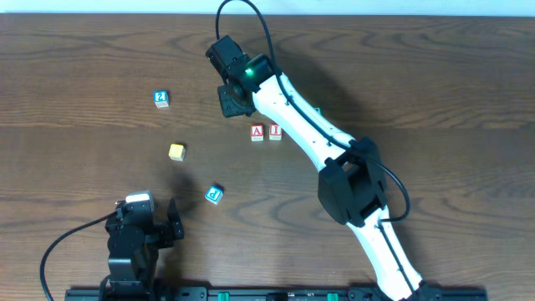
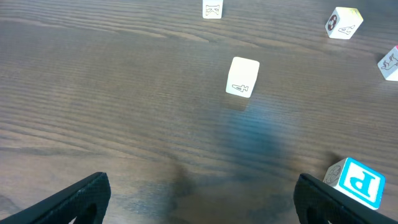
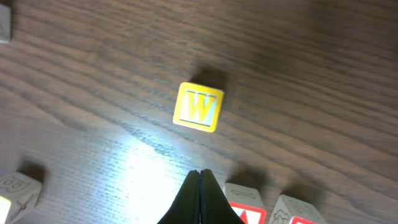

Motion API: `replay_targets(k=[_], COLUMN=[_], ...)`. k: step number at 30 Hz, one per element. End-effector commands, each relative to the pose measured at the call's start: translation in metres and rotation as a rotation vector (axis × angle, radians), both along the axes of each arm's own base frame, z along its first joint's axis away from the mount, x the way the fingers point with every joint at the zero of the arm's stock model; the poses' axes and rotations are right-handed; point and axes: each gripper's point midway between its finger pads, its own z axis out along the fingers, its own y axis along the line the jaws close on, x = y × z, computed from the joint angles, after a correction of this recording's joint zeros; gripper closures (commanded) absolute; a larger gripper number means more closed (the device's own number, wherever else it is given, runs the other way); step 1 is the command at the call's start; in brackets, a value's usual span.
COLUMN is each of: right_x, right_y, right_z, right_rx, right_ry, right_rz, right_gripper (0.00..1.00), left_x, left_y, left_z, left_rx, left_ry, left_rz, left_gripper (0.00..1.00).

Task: Spell out Ai2
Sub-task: 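Lift right gripper away and retract right arm to the side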

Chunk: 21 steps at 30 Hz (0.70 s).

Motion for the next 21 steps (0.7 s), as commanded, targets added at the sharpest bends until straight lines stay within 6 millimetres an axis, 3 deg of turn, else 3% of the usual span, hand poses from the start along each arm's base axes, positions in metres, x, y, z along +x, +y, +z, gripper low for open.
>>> replay_targets(k=[1,6,14,21], right_x=[-0.01,-0.022,-0.02,0.01], right_y=[0.009,0.011,0.015,0.022], right_z=[-0.013,-0.039,-0.07,-0.068], right_rx=[-0.003,-0.017,-0.029,0.004], right_ry=[0.038,0.114,0.135,0.02], right_rz=[0.053,0.074,0.098,0.076], right_gripper=[0.99,0.98,0.99,0.99], left_x=[0.0,0.0,0.0,0.0], left_y=[0.0,0.0,0.0,0.0], left_z=[-0.003,-0.003,-0.003,-0.003], left_rx=[0.003,0.003,0.003,0.003], left_ry=[0.004,0.004,0.004,0.005], left_rz=[-0.001,-0.001,-0.001,0.0], left_gripper=[0.05,0.05,0.05,0.05])
